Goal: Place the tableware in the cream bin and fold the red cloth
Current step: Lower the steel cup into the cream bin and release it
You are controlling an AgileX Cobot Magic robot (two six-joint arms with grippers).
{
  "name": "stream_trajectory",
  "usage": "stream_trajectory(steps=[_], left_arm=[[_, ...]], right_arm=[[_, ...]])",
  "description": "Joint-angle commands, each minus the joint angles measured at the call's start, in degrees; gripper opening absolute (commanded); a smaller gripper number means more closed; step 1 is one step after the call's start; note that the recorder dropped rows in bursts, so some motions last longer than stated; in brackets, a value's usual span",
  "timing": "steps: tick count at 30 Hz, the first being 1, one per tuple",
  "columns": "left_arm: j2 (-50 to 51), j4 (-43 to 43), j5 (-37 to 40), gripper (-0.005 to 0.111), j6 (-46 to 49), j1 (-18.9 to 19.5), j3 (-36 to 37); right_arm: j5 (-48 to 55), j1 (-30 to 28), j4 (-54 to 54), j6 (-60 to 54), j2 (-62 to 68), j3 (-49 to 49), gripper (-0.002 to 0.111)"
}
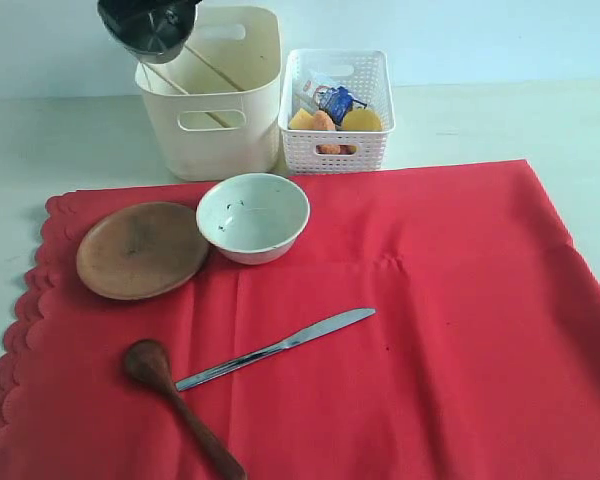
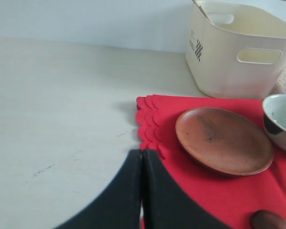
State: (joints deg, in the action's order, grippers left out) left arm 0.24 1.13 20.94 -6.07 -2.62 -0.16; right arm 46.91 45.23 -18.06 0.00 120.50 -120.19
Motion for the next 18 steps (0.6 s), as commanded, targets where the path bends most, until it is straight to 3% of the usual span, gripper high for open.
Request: stream_trajectory(steps=[1, 11, 18], left_arm=[[-0.24, 0.26, -0.56, 0.000, -0.21, 0.18, 0.16], [-0.24, 0.26, -0.56, 0.000, -0.21, 0.18, 0.16], [-0.24, 0.26, -0.56, 0.000, -0.21, 0.18, 0.16]], right_arm=[[-1.21, 0.03, -10.93, 6.86, 7.54, -6.23, 0.000], [-0.77, 0.03, -21.94, 15.79, 19.63, -17.62, 0.000], [0.95, 0.03, -31.31, 21.22, 22.58, -19.06, 0.000]])
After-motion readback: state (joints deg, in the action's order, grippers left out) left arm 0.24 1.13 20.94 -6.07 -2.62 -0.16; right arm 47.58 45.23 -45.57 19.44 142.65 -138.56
